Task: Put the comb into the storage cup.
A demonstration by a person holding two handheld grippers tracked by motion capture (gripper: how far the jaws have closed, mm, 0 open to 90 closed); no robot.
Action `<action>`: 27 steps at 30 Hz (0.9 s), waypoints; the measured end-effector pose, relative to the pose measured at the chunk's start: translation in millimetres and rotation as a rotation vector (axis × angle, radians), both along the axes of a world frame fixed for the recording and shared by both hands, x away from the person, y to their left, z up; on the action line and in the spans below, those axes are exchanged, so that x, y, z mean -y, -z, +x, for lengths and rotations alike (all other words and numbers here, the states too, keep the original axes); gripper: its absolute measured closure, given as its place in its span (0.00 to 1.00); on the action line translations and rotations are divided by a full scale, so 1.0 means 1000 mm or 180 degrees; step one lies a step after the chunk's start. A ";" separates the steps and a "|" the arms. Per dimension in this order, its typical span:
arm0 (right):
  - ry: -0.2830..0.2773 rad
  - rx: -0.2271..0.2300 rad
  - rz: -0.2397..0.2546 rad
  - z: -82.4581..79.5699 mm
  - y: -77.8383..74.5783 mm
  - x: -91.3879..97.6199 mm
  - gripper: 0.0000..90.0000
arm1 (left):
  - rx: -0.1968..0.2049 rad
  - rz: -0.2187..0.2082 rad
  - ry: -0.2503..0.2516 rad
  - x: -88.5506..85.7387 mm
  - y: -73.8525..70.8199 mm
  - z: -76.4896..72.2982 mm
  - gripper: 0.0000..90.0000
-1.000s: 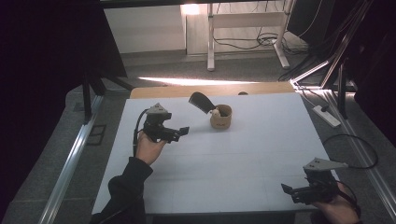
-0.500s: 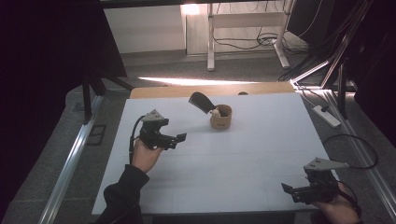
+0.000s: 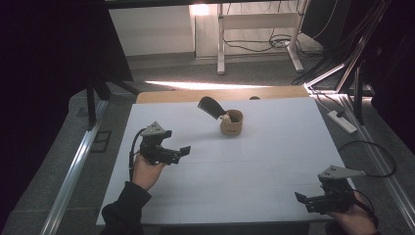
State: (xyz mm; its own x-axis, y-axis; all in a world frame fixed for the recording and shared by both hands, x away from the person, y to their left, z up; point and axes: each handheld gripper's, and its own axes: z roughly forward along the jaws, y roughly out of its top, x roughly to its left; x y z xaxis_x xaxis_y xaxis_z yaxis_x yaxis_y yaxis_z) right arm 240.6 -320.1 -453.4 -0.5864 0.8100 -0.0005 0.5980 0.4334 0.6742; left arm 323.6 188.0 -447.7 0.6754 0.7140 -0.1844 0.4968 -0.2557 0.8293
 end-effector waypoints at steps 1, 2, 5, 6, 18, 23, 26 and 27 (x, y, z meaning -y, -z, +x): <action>-0.0001 -0.0001 -0.0001 0.000 0.000 0.000 0.00 | -0.0002 -0.0010 -0.0007 -0.001 0.000 -0.002 0.00; 0.0000 -0.0003 -0.0003 0.000 0.000 0.000 0.00 | -0.0007 -0.0009 -0.0013 -0.002 0.001 -0.003 0.00; -0.0004 -0.0005 -0.0014 0.000 0.000 -0.001 0.00 | -0.0018 -0.0029 -0.0034 -0.006 0.002 -0.008 0.00; -0.0003 -0.0006 -0.0014 0.000 0.000 -0.001 0.00 | -0.0022 -0.0034 -0.0038 -0.007 0.002 -0.009 0.00; -0.0011 -0.0002 -0.0024 0.000 0.000 -0.001 0.00 | -0.0029 0.0014 -0.0046 -0.012 0.005 -0.030 0.00; -0.0013 -0.0001 -0.0028 0.000 0.000 -0.001 0.00 | -0.0024 0.0032 -0.0061 -0.015 0.006 -0.039 0.00; -0.0018 -0.0001 -0.0025 0.000 0.000 -0.002 0.00 | -0.0021 0.0030 -0.0074 -0.018 0.006 -0.045 0.00; -0.0019 -0.0002 -0.0026 0.000 0.000 -0.002 0.00 | -0.0027 0.0023 -0.0081 -0.019 0.007 -0.047 0.00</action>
State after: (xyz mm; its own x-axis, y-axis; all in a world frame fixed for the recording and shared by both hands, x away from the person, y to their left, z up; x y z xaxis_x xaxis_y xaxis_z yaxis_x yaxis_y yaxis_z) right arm 241.0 -318.3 -453.5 -0.5913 0.8065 -0.0069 0.5958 0.4425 0.6702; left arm 276.8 206.6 -454.3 0.6555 0.7323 -0.1847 0.5102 -0.2490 0.8232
